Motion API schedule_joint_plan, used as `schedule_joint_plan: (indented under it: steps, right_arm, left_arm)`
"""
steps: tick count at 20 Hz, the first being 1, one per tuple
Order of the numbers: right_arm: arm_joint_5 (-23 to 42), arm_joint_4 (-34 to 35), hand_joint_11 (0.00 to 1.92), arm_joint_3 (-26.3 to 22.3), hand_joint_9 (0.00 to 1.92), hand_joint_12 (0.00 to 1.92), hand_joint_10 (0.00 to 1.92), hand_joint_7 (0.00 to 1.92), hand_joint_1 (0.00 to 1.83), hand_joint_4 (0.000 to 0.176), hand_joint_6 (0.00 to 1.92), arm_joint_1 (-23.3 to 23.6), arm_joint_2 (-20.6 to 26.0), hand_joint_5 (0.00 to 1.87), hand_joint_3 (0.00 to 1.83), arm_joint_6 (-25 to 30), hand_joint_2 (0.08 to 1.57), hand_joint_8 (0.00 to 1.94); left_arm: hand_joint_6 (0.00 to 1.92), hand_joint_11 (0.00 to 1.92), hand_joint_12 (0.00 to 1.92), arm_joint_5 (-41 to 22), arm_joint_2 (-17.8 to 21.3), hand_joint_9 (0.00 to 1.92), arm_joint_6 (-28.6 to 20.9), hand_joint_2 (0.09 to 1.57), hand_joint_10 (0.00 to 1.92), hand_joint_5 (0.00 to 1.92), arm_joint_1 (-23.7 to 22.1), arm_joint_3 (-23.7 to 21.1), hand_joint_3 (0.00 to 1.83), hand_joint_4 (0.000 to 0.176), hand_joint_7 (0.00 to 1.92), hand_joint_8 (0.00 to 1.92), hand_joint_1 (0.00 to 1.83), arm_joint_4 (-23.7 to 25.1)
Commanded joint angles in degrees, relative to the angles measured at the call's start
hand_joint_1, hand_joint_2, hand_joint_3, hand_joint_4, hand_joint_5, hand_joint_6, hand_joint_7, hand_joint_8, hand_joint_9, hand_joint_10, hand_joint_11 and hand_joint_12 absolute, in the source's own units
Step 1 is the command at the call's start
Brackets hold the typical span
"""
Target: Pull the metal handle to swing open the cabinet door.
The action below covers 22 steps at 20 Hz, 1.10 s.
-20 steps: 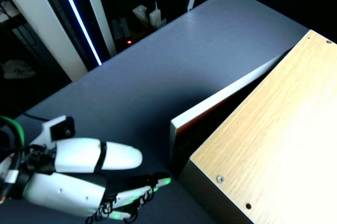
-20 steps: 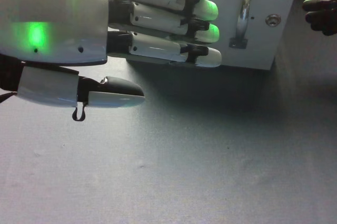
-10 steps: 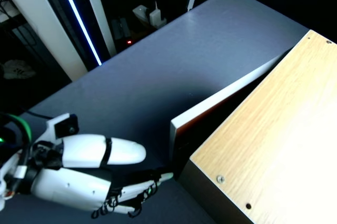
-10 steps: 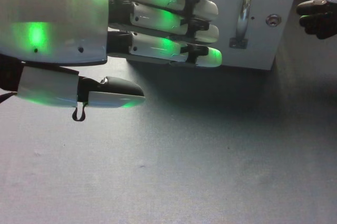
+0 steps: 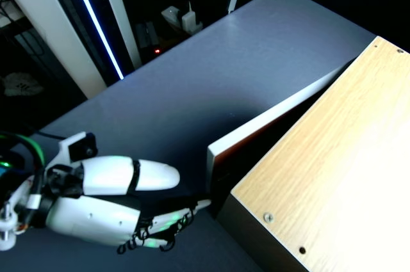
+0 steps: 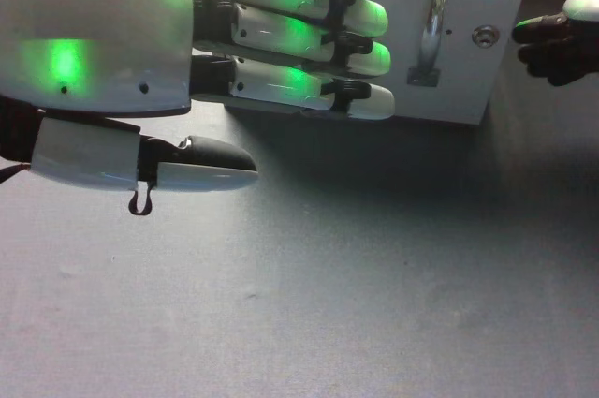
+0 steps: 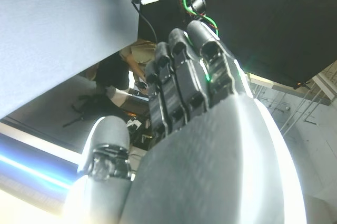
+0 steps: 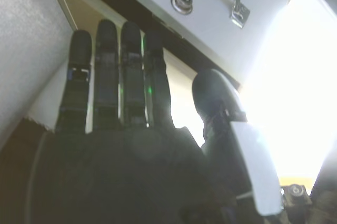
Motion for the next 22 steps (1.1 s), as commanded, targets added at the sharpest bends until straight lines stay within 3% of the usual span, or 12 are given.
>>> schedule_joint_plan:
  steps: [1, 17, 22]
  right_arm:
    - [5.23, 2.16, 0.01, -0.18, 0.46, 1.05, 0.0, 0.51, 0.0, 0.0, 0.0, 0.33, 0.37, 0.5, 0.12, 0.72, 1.57, 0.0]
    - [5.22, 1.14, 0.0, -1.84, 0.47, 1.06, 0.0, 0.52, 0.0, 0.0, 0.0, 0.19, 0.48, 0.5, 0.12, 0.96, 1.57, 0.0]
    - [5.3, -4.52, 0.01, -1.76, 0.47, 1.06, 0.0, 0.51, 0.0, 0.0, 0.0, 0.09, 0.8, 0.5, 0.12, 6.76, 1.57, 0.0]
  left_arm:
    - [0.0, 0.0, 0.85, -1.44, 0.38, 0.38, 0.51, 1.57, 0.0, 0.37, -0.55, -0.02, 0.08, 0.0, 0.4, 0.0, 0.0, -5.57]
    - [0.0, 0.0, 0.86, -1.44, 0.38, 0.38, 0.51, 1.57, 0.0, 0.37, -0.55, -0.02, 0.08, 0.0, 0.41, 0.0, 0.0, -5.57]
    - [0.0, 0.0, 0.87, -1.44, 0.38, 0.38, 0.51, 1.57, 0.0, 0.37, -0.55, -0.02, 0.08, 0.0, 0.41, 0.0, 0.0, -5.57]
